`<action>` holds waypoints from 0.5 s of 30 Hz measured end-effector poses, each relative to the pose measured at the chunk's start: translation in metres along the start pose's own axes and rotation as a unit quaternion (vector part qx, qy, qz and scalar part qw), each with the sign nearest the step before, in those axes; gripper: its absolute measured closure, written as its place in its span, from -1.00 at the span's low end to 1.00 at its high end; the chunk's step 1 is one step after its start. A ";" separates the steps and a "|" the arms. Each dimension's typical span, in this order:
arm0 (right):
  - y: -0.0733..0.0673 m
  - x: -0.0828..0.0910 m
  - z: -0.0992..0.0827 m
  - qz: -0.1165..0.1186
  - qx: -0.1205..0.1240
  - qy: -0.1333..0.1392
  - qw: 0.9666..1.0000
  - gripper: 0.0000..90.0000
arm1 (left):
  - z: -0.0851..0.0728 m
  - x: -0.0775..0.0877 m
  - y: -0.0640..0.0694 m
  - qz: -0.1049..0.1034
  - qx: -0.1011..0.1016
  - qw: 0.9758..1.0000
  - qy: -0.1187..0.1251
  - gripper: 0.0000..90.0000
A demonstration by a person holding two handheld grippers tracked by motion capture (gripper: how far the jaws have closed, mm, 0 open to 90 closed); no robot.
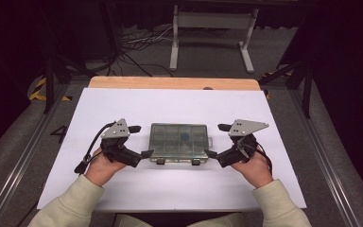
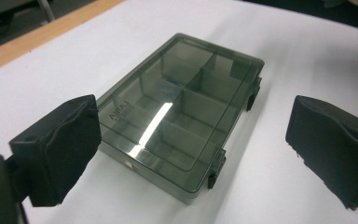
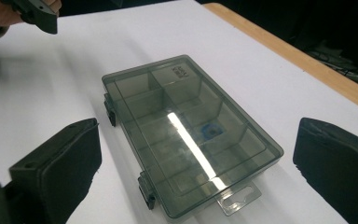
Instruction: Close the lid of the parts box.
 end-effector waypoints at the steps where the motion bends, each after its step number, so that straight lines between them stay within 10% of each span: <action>1: 0.000 0.002 -0.001 -0.004 0.000 0.006 1.000 -0.99 | 0.000 0.002 0.001 -0.001 0.004 1.000 0.006 -0.94; 15: 0.000 0.024 -0.020 -0.030 0.001 0.090 0.995 -1.00 | -0.019 0.030 0.000 0.040 0.025 0.996 0.082 -0.98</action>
Point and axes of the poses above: each handheld gripper's, and its own axes: x roughly backward along the jaws, z roughly out of its top, y roughly to its right, the point moved 5 cm from there along -x, roughly forward along the jaws, and after that the axes turned 7 degrees about -x, right-handed, at the moved point
